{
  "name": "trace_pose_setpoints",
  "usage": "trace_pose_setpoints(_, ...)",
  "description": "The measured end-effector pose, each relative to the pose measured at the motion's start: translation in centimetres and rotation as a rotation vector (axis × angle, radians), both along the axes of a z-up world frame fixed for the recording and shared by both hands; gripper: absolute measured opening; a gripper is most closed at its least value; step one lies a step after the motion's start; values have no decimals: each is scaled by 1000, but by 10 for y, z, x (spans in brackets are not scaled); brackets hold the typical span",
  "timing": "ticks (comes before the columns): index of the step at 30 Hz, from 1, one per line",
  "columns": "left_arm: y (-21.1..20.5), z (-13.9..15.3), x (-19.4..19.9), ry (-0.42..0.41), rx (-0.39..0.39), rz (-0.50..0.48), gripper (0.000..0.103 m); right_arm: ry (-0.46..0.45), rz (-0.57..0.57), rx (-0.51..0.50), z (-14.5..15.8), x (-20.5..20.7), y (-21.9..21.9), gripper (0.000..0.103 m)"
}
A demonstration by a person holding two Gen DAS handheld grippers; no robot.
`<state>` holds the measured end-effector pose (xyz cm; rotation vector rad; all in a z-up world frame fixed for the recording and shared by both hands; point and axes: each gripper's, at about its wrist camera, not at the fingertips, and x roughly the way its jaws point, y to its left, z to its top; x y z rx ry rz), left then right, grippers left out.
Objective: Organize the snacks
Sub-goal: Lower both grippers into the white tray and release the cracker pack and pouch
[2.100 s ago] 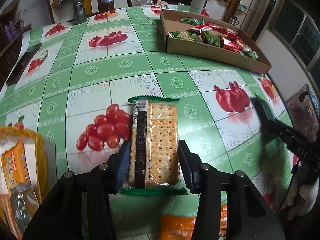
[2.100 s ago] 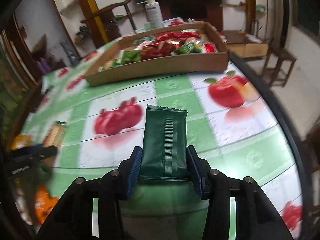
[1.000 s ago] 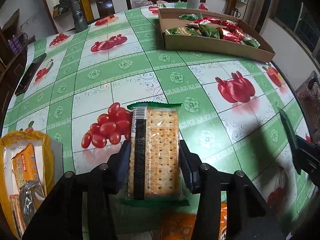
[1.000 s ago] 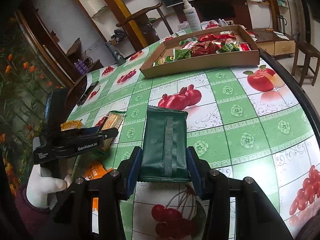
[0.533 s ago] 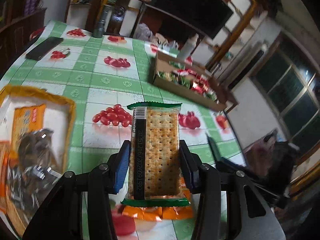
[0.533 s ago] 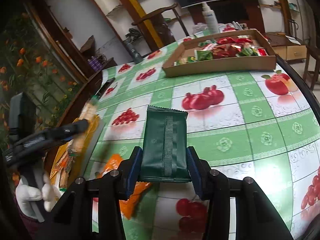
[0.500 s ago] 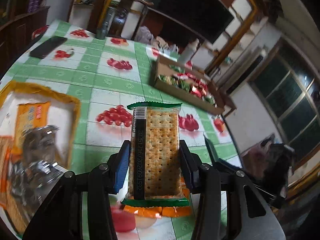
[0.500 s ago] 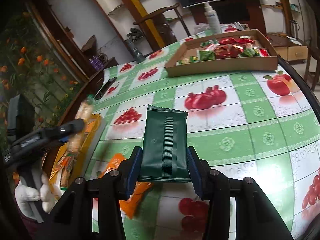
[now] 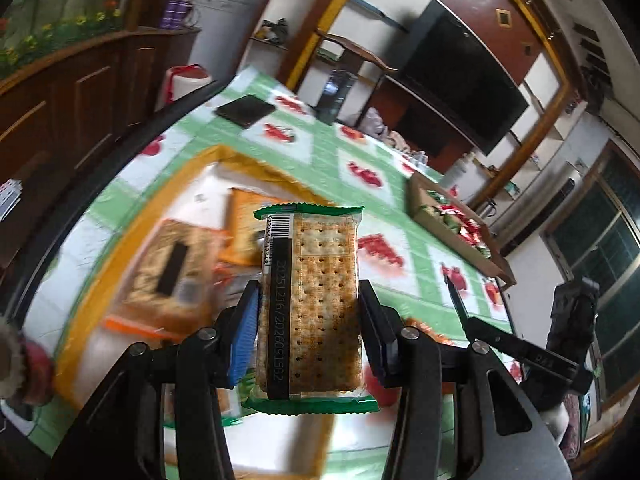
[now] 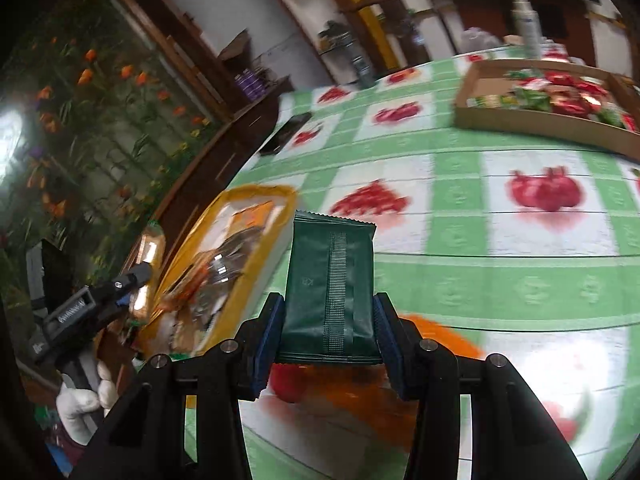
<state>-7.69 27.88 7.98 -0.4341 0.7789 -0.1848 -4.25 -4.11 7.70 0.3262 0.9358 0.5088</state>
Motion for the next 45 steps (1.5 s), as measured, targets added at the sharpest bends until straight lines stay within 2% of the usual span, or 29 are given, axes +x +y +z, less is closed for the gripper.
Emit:
trace_pose_setpoints(10,32,-24,-18,49,32,43,45,41,203,-24,-10,1,107,46)
trace_pose_setpoints(12,32,-25,-20,53,45,45,50,40,226,-41,-12,0,121,46)
trace_pose_setpoints(13,32,-25,-21,52,42,47,55,37,233,-51,-12,1,127,46)
trace_pose_setpoints(21,41,-16,-29,-7,-12,42,66,55,244,-110,-19,19,157,47)
trace_pose_setpoints(23,43,-16,-29,-9,-22,41,66,31,236,-138,-16,24,163,46)
trace_pose_setpoints(27,43,-17,-32,-7,-30,43,67,60,230,-138,-22,44,175,46)
trace_pose_setpoints(30,42,-16,-32,-2,-34,45,71,10,232,-194,-22,49,187,49)
trace_pose_setpoints(32,41,-15,-33,-4,-29,43,73,-24,234,-182,-15,44,186,52)
trace_pose_setpoints(34,39,-14,-33,-1,-27,42,73,-41,231,-147,-8,38,181,65)
trace_pose_setpoints(35,38,-14,-33,3,-30,41,73,-51,221,-137,-4,35,176,67)
trace_pose_setpoints(38,30,-15,-32,15,-28,25,73,-88,182,-121,6,24,159,67)
trace_pose_setpoints(42,14,-11,-31,20,-5,-8,73,-85,106,-70,7,9,122,70)
trace_pose_setpoints(45,-5,-9,-30,23,42,-27,79,-70,39,-26,1,0,90,70)
